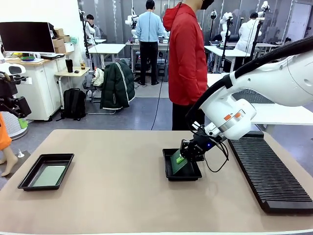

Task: Inspect and transfer BCBs to ESD trays.
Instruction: Pick up the Blank PCB from the PCB Rack and place it in the right ESD tray.

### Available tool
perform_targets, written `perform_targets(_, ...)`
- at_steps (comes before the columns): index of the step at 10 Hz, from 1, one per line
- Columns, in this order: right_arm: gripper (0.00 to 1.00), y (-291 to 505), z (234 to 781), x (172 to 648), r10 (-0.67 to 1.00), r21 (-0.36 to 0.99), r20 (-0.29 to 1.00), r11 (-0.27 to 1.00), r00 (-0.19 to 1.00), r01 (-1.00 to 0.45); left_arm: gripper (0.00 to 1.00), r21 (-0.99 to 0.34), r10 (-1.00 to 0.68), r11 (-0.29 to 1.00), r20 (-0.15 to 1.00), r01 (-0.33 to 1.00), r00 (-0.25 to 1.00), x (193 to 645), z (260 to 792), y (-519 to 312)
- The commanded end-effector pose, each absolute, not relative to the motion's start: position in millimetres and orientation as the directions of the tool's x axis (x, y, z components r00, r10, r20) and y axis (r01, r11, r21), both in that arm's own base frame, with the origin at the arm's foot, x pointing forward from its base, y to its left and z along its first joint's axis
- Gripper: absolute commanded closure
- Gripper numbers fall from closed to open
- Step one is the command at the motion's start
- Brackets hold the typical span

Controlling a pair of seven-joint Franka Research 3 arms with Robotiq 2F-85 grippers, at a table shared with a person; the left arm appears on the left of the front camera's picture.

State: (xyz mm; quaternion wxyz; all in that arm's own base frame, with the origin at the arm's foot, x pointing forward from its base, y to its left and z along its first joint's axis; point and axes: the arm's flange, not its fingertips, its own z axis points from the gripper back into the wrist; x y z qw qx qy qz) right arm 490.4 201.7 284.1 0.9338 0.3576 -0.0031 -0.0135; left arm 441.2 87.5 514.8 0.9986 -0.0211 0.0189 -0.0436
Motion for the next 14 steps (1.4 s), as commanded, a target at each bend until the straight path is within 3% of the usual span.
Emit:
perform_targets(1,0.97,202.9,284.4,490.1,-0.027,0.669,-0.004,0.743,1.000,0.022,0.00,-0.043,-0.087,0.995,-0.032,0.086,0.996,440.1,513.6,87.2)
perform_targets(2,0.97,201.7,284.1,490.4,-0.027,0.668,-0.004,0.744,1.000,0.023,0.00,-0.043,-0.087,0.995,-0.032,0.086,0.996,440.1,513.6,87.2)
perform_targets(3,0.90,204.4,286.8,488.4,-0.027,0.659,-0.006,0.752,1.000,0.025,0.00,-0.043,-0.087,0.995,-0.032,0.086,0.996,440.1,513.6,87.2)
perform_targets(8,0.41,221.0,306.2,478.9,-0.008,0.609,0.032,0.793,0.999,-0.013,0.00,-0.043,-0.087,0.995,-0.032,0.086,0.996,440.1,513.6,87.2)
perform_targets(12,0.03,246.6,359.2,478.6,0.078,0.304,0.115,0.946,0.990,-0.110,0.00,-0.043,-0.087,0.995,-0.032,0.086,0.996,440.1,513.6,87.2)
perform_targets(14,0.00,249.2,390.2,481.0,0.137,0.145,0.122,0.977,0.983,-0.154,0.00,-0.043,-0.087,0.995,-0.032,0.086,0.996,440.1,513.6,87.2)
